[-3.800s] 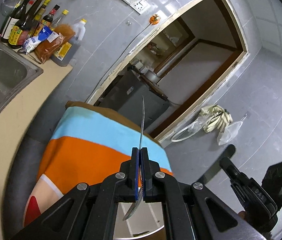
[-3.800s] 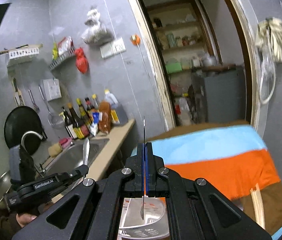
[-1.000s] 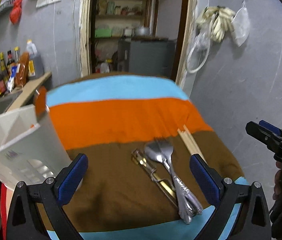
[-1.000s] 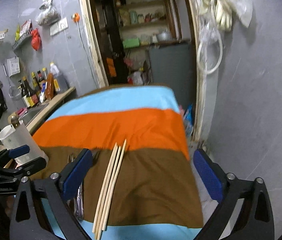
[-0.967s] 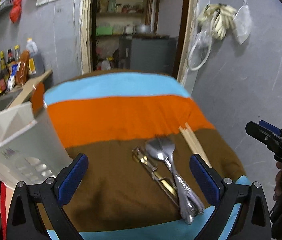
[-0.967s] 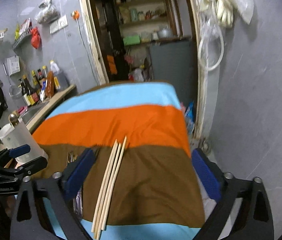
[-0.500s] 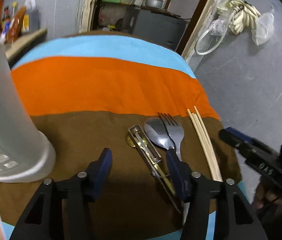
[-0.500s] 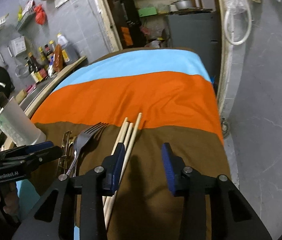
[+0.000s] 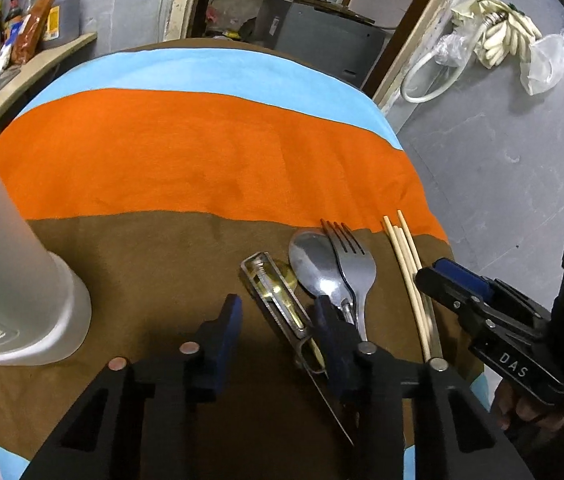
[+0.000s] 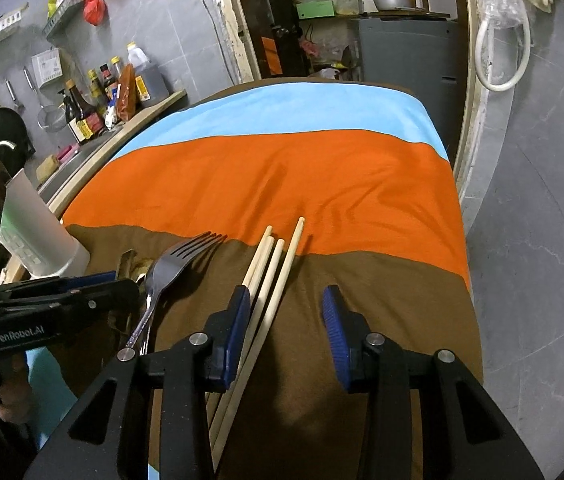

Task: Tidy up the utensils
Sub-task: 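Lower the left tool to the metal peeler while the right tool lowers to the chopsticks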

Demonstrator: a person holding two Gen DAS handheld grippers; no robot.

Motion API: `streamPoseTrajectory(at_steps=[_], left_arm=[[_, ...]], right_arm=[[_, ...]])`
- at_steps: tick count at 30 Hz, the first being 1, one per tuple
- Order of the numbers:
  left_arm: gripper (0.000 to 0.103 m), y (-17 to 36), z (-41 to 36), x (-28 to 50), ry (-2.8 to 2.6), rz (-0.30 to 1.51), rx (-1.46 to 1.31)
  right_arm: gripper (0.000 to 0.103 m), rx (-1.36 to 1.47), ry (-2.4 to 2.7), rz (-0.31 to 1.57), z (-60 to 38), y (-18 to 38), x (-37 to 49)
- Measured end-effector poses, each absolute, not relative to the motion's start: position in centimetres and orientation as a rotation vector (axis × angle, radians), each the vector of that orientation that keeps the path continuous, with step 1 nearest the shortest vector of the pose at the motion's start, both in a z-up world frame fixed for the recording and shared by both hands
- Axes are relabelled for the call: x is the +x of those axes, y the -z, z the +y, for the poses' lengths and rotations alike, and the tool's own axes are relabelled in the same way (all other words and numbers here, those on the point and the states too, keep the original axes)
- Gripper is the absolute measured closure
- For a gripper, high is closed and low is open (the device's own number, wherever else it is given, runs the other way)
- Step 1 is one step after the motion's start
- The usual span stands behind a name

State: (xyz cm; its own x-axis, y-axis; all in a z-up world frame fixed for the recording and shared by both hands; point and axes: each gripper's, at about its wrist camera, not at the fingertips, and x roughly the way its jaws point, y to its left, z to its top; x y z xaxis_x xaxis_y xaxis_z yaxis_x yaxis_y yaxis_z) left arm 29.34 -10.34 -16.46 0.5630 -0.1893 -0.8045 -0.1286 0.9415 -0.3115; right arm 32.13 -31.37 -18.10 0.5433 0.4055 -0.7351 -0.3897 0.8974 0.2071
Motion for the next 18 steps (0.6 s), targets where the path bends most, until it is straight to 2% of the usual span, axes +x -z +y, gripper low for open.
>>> streamPoseTrajectory(at_steps=[11, 14, 18], left_arm=[[0.074, 16.9, -9.5, 29.2, 0.042, 0.994, -0.423], [0.075, 17.1, -9.4, 29.5, 0.046, 1.001, -0.434], [0.077, 17.3, -8.9, 29.5, 0.051, 1.001, -0.483]], right_arm=[[0.069, -0.02, -0.452, 0.887, -31.7, 17.9, 32.4], [0.077, -0.014, -0.451, 0.895, -31.5, 18.0, 32.8], [0.081, -0.009, -0.46, 0.924, -30.7, 18.2, 33.8]])
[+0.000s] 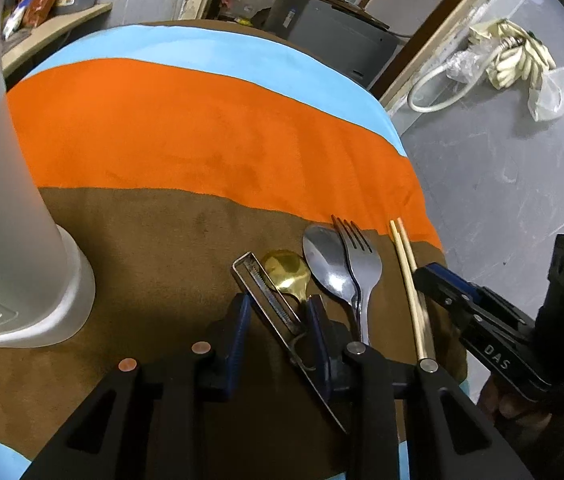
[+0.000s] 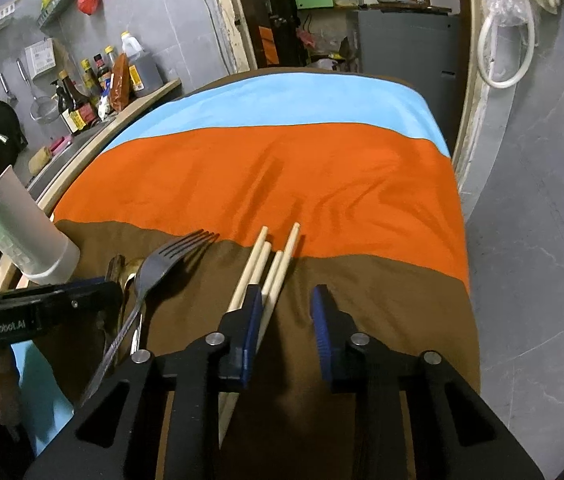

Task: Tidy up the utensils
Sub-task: 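Lower the left tool to the metal peeler while the right tool lowers to the chopsticks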

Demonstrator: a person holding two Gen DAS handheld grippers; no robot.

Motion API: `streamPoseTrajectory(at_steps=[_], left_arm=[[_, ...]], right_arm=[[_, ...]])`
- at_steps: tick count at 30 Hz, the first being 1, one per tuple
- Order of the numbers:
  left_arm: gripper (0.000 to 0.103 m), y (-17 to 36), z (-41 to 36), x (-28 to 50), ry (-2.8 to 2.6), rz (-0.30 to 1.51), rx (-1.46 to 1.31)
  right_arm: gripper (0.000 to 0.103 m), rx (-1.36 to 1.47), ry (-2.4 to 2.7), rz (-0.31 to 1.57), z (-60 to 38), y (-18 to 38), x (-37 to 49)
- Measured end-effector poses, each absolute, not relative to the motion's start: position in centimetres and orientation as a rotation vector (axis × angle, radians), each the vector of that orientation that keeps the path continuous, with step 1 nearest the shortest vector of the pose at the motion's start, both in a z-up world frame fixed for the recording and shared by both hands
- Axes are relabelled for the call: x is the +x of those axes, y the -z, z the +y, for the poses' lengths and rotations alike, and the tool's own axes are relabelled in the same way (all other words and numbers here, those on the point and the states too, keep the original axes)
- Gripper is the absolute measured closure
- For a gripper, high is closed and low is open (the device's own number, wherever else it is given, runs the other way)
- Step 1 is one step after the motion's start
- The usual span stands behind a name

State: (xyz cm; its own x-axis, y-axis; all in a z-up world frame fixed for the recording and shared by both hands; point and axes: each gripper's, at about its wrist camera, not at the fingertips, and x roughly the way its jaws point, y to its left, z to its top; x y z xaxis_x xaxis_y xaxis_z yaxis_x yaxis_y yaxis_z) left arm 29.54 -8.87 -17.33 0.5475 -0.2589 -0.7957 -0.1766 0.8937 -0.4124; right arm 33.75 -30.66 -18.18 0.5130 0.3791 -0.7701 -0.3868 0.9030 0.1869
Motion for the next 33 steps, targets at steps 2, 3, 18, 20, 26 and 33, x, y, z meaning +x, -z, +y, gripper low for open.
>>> streamPoseTrajectory(at_steps=[2, 3, 18, 20, 26, 33], left_arm=[[0.081, 17.5, -8.5, 29.5, 0.047, 1.003, -0.512], [0.082, 17.6, -8.4, 29.4, 0.049, 1.004, -0.532], [0.083, 17.7, -8.5, 29.5, 0.056, 1.004, -0.558], [0.086, 17.6, -8.4, 29.3, 0.061, 1.001, -0.567], [0.097, 17.3, -8.3, 29.1, 0.073, 1.002, -0.571], [0.097, 17.3, -8.1, 29.2, 0.085, 1.002, -0.586]], right_arm=[[0.081, 0.0, -0.467, 0.968, -30.1, 18.5, 34.5], [0.081, 0.005, -0.461, 0.975, -30.0, 18.7, 34.7], [0.097, 0.256, -0.5, 1.014, -32.2, 19.9, 34.3], [0.098, 0.26, -0.506, 1.008, -32.2, 19.8, 34.0], [0.098, 0.274, -0.513, 1.009, -32.9, 19.3, 33.7], [0.098, 0.271, -0.485, 1.028, -33.4, 19.6, 33.3]])
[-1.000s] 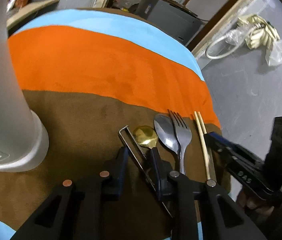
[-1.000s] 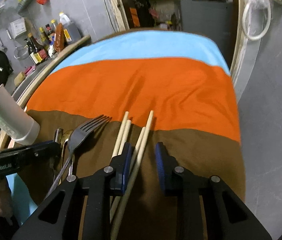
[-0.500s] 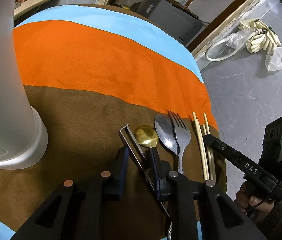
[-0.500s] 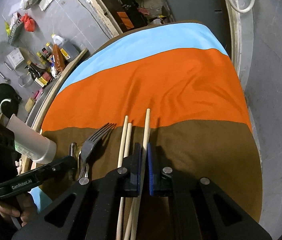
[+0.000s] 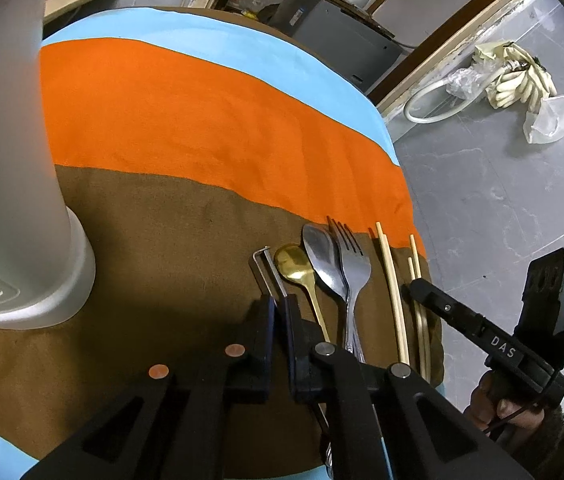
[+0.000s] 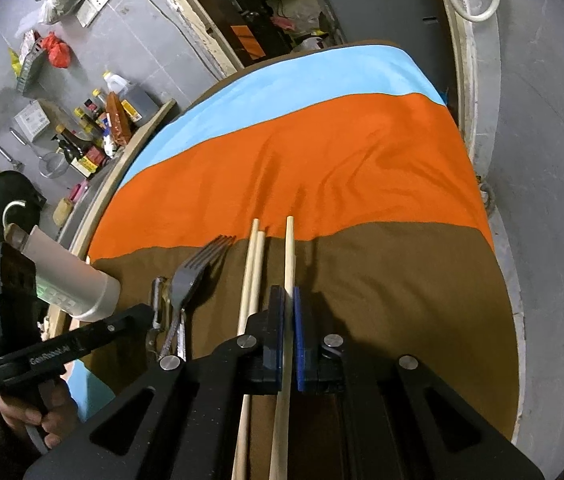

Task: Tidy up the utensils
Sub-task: 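Lower the left tool to the metal peeler while the right tool lowers to the chopsticks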

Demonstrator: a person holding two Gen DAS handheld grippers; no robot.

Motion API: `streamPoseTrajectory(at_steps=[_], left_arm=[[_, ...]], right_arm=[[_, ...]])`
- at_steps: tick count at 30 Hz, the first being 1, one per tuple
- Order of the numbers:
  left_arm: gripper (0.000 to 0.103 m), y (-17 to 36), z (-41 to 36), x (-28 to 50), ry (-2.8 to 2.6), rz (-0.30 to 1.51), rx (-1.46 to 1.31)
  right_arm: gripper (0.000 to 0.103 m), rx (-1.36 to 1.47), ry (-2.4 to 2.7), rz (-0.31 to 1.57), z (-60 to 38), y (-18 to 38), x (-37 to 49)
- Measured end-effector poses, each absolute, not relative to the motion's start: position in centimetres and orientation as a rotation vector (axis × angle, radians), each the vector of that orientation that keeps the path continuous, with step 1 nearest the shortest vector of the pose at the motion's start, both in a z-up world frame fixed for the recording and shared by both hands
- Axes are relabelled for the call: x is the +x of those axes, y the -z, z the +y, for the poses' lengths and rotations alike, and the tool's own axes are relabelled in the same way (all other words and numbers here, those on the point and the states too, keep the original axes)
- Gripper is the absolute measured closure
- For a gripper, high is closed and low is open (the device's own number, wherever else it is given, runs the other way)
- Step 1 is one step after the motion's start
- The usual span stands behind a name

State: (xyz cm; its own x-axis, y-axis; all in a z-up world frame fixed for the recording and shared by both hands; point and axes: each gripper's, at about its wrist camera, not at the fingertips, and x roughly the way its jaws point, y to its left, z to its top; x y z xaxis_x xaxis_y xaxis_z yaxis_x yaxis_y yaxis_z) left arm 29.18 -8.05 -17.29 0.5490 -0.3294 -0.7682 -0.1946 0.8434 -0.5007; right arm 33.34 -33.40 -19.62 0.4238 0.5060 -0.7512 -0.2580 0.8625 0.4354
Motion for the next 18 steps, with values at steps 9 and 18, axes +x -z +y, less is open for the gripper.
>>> streamPoseTrajectory(at_steps=[9, 18], left_arm=[[0.081, 17.7, -8.3, 29.4, 0.129, 1.035, -0.612], [0.082, 17.5, -9.4, 30.4, 0.131, 1.092, -0.508]], right_arm=[[0.098, 0.237, -0.479, 1.042, -33.7, 19.5, 33.3], [0.098, 0.24, -0.485, 1.064, -33.8, 19.5, 33.4]])
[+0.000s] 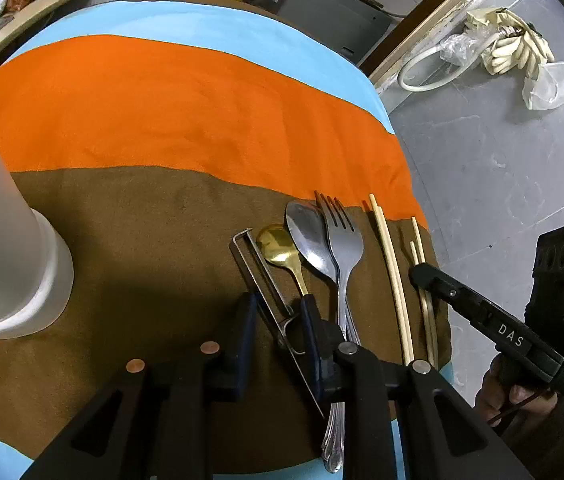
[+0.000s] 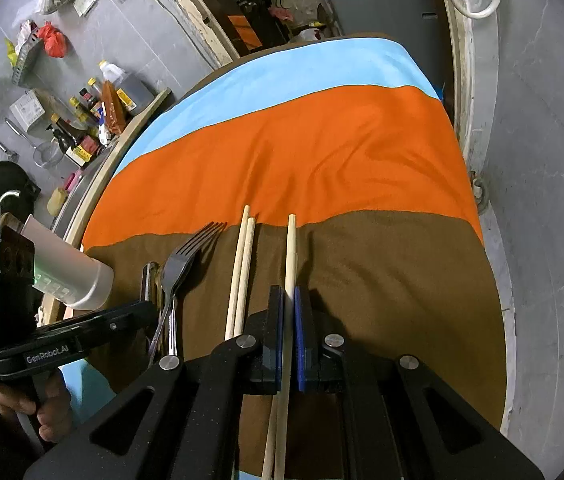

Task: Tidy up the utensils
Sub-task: 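Lower the left tool to the metal peeler while the right tool lowers to the chopsticks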

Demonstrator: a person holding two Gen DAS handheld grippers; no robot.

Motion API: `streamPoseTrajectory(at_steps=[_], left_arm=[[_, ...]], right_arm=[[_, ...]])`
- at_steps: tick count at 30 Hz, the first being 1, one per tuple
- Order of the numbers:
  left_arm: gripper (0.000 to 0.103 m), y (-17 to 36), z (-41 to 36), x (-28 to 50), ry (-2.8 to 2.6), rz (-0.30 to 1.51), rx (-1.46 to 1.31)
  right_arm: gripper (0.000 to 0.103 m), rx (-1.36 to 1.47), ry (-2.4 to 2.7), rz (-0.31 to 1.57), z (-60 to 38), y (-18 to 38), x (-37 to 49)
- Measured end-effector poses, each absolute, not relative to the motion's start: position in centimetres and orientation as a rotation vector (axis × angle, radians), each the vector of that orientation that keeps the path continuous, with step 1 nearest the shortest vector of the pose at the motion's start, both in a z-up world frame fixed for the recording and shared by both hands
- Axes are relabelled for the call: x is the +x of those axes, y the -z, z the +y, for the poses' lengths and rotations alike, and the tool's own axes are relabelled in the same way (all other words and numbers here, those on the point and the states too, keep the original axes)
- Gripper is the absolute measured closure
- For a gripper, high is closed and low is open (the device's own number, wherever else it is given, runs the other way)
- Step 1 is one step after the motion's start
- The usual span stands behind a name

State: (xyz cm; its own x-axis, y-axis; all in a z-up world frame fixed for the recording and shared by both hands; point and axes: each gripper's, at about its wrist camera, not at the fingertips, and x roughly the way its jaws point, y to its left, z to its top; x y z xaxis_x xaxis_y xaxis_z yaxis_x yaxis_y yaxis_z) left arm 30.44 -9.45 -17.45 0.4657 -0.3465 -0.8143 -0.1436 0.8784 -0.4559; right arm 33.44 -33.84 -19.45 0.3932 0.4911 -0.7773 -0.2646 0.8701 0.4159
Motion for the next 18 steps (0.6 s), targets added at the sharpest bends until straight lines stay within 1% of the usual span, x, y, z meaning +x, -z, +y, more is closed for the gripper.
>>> streamPoseTrajectory(at_steps=[11, 18], left_arm=[[0.083, 17.9, -8.9, 30.0, 0.151, 1.103, -0.566], [0.082, 17.8, -9.3, 30.5, 0.158, 1.116, -0.527]], right_arm=[[0.098, 0.249, -0.494, 1.069, -33.7, 19.4, 32.1], [0.098, 0.22, -0.481, 1.077, -33.6, 19.5, 32.3]])
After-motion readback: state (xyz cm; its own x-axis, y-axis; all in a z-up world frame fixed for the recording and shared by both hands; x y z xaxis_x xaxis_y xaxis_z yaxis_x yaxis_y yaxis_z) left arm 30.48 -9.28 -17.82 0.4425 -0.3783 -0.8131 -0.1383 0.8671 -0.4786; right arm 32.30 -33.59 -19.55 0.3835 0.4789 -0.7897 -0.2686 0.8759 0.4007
